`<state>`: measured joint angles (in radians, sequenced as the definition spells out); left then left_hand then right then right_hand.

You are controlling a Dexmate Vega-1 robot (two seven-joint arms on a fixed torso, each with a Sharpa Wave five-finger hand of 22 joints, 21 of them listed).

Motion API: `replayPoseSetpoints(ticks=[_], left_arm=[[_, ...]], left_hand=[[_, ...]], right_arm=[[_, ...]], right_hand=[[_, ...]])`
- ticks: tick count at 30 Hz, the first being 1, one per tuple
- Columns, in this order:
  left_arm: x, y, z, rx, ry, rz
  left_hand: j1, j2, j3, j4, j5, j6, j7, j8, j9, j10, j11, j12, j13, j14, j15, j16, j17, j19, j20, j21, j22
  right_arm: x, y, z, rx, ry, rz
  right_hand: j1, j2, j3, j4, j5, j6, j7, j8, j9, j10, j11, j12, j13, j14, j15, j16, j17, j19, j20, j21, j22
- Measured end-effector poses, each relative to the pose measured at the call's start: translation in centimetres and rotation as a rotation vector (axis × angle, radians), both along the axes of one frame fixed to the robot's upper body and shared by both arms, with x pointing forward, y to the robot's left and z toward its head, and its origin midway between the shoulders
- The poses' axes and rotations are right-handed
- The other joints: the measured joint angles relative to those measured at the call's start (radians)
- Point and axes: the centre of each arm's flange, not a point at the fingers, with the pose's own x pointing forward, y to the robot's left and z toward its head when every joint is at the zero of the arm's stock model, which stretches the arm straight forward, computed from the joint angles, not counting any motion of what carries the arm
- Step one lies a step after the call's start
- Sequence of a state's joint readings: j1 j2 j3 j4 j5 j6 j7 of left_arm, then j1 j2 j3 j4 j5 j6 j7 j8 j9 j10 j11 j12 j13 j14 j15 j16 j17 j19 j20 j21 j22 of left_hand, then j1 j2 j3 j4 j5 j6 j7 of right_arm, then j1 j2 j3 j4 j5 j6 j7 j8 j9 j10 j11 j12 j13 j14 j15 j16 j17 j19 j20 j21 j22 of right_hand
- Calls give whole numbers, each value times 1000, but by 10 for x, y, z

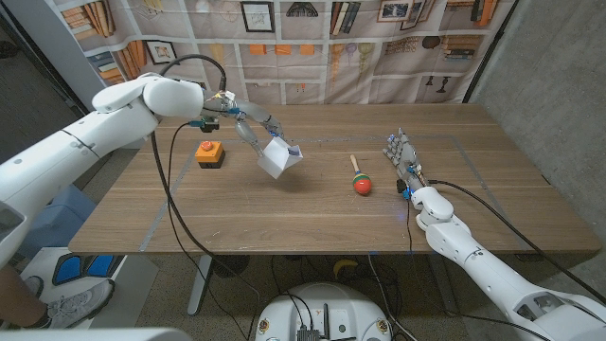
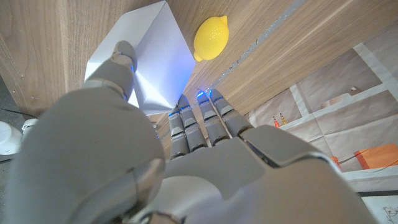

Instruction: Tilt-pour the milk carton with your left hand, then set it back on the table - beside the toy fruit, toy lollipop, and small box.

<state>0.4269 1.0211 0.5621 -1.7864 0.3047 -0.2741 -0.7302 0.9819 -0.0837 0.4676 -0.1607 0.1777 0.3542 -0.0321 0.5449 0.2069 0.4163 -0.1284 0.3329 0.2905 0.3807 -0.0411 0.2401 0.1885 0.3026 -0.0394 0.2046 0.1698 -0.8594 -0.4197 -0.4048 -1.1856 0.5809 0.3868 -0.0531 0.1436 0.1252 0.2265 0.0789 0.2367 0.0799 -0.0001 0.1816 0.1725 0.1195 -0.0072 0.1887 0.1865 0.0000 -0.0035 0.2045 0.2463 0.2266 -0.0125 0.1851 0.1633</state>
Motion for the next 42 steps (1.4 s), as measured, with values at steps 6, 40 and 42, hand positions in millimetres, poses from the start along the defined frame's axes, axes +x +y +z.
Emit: replayPoseSetpoints(ticks=[6, 40, 42], left_arm=[[-2, -8, 10, 54, -16, 11], [-23, -50, 29, 299, -141, 133], [-24, -52, 29, 321, -147, 148]], left_hand=[[0, 0, 0, 0, 0, 0, 0, 0, 0, 0, 0, 0, 0, 0, 0, 0, 4, 0, 0, -2, 0], [4, 30, -25, 0, 8, -6, 5, 6, 0, 14, -4, -1, 14, 14, -4, 0, 5, 0, 0, -2, 0], [4, 30, -25, 0, 8, -6, 5, 6, 0, 14, -4, -1, 14, 14, -4, 0, 5, 0, 0, -2, 0]], right_arm=[[2, 0, 1, 2, -4, 5], [3, -10, -10, 45, -21, 13], [2, -11, -11, 49, -21, 12]], right_hand=[[0, 0, 2, -2, 0, 0, 0, 0, 0, 0, 0, 0, 0, 0, 0, 3, 0, 0, 0, 0, 0], [0, 0, 9, 0, 0, 4, -4, 4, 2, 0, 0, 0, 0, 0, 0, 3, -5, 4, 4, 0, 2], [0, 0, 10, -2, 0, 4, -4, 4, 2, 0, 0, 0, 0, 0, 0, 3, -5, 4, 4, 0, 2]])
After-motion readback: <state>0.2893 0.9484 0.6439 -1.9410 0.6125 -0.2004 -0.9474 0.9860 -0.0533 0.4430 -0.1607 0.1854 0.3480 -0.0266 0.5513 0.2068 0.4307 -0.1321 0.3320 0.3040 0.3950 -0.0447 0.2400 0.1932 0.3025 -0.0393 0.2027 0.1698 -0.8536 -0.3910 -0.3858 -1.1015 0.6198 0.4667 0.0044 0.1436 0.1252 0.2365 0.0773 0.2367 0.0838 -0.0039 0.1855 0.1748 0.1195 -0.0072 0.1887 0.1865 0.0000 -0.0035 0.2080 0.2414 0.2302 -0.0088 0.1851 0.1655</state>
